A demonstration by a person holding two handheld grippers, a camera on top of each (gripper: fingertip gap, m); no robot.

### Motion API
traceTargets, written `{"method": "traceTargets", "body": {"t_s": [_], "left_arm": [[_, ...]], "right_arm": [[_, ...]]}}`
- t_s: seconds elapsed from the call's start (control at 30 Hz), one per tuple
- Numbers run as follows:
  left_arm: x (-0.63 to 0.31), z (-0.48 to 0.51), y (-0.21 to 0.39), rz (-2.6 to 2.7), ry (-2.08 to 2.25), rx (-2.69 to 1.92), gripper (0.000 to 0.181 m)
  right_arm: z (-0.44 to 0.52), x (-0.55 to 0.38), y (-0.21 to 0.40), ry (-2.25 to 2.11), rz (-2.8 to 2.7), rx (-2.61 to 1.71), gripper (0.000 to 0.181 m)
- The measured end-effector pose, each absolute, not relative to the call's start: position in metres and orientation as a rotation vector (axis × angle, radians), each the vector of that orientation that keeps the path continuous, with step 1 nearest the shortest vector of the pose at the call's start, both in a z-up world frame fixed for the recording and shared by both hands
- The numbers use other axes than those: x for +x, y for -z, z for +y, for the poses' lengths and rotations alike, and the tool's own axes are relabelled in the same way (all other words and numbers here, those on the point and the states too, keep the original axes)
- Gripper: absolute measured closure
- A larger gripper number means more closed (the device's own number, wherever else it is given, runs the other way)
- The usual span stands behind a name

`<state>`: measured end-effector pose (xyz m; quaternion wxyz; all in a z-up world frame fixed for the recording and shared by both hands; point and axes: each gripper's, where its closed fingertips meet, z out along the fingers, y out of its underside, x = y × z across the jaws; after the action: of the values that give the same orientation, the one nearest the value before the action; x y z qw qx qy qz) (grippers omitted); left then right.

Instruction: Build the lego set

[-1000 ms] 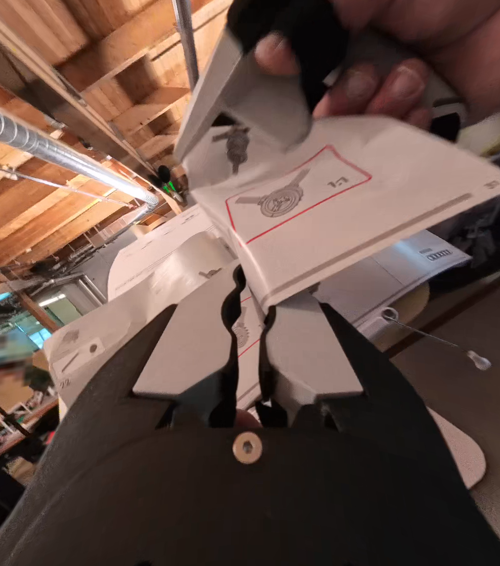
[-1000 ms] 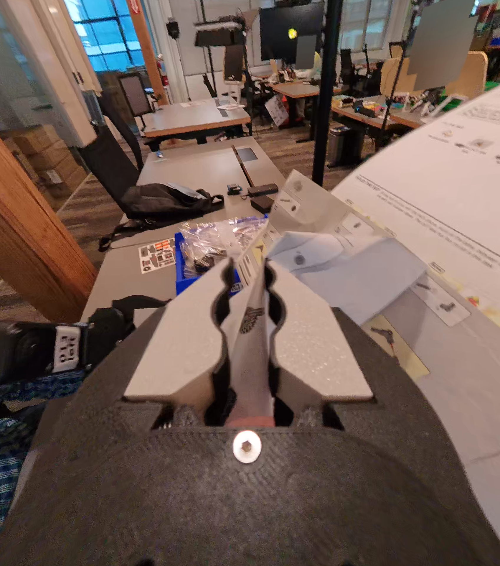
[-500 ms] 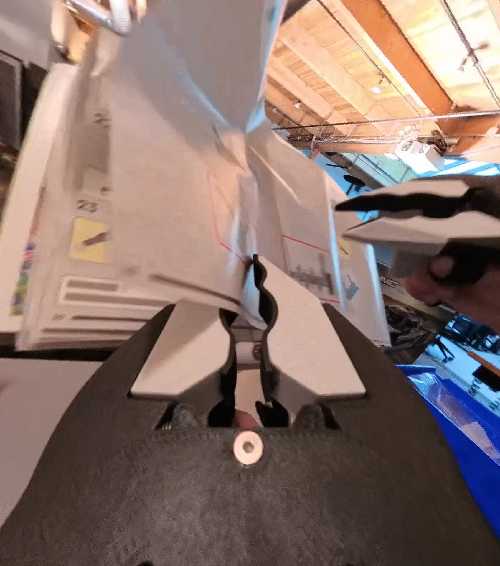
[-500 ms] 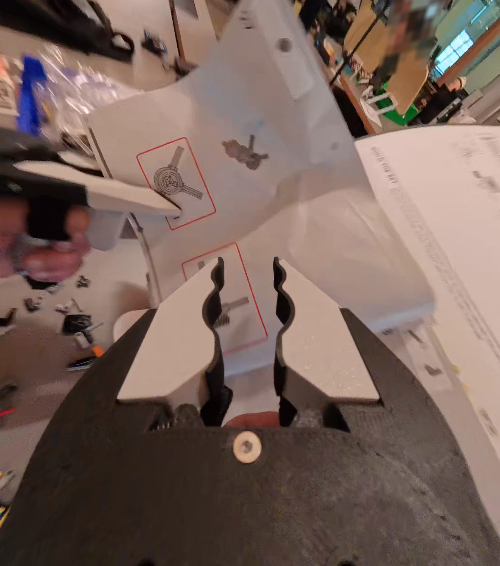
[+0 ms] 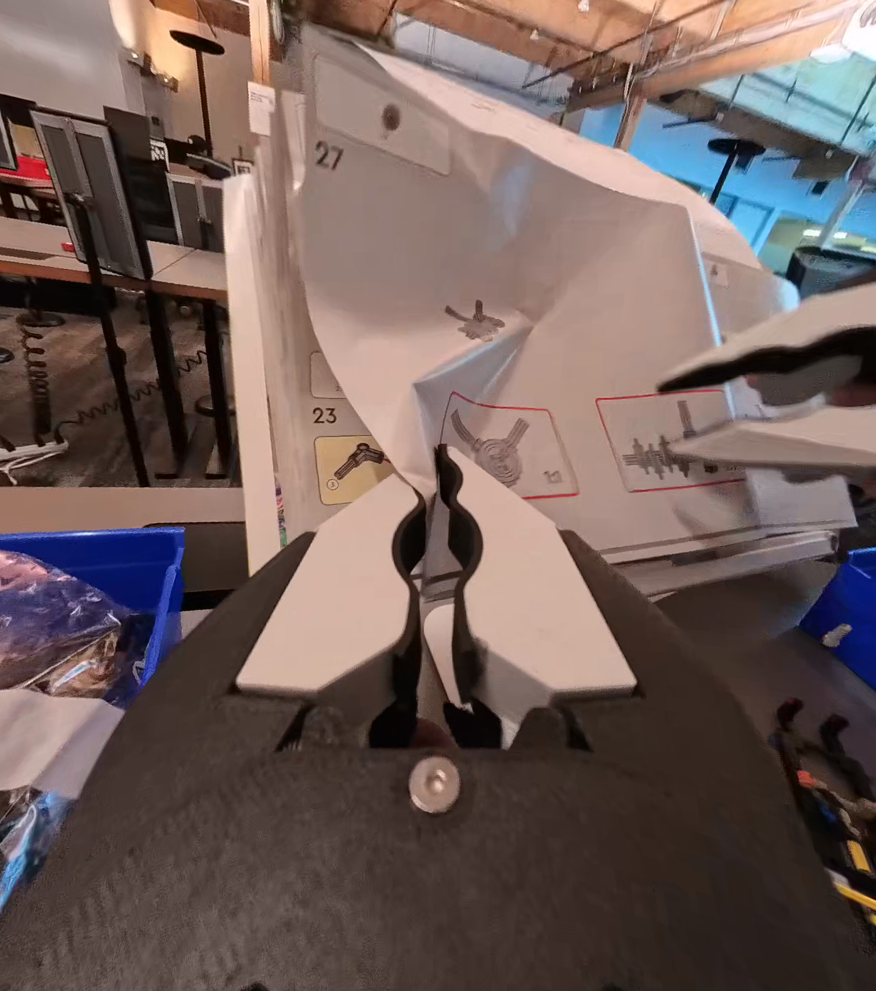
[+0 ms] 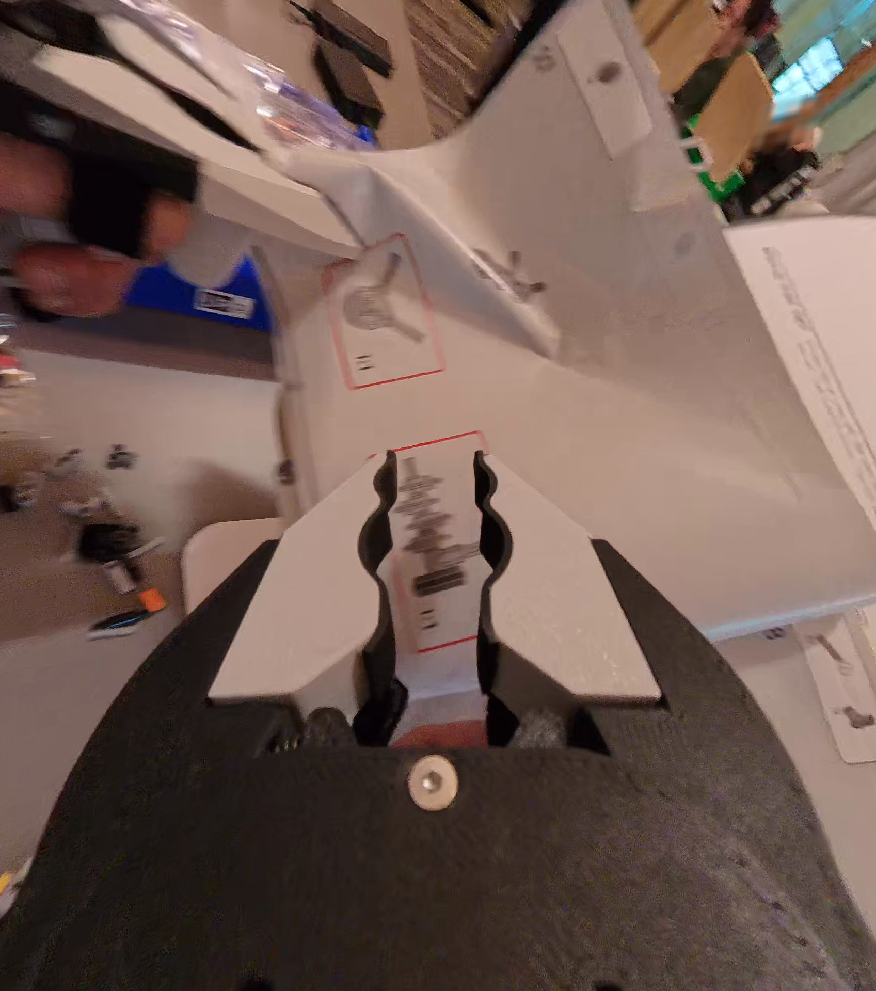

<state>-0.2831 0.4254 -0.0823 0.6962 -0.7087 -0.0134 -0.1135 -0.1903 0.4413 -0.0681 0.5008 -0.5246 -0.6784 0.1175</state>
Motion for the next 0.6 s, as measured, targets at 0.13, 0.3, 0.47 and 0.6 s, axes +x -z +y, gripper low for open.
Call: {"method": "traceTargets", "body": {"t_s": [0.13, 0.3, 0.47, 0.6], "left_arm": [[-0.287, 0.426, 0.084, -0.023, 0.249, -1.559, 0.181], [-0.287, 0.428, 0.081, -0.023, 0.28, -1.548, 0.181], [-0.283, 0.425, 0.066, 0.037, 0.28, -1.512, 0.181], [-0.279, 0.423, 0.053, 0.101, 0.281, -1.506, 0.181]], "right_arm": [[0.395, -0.183, 0.096, -0.297, -1.825, -1.215, 0.154], [0.391, -0.192, 0.128, -0.135, -1.872, -1.201, 0.159], [0.403, -0.208, 0.135, -0.203, -1.658, -1.396, 0.16], [0.409, -0.218, 0.137, -0.217, -1.518, -1.453, 0.161]]}}
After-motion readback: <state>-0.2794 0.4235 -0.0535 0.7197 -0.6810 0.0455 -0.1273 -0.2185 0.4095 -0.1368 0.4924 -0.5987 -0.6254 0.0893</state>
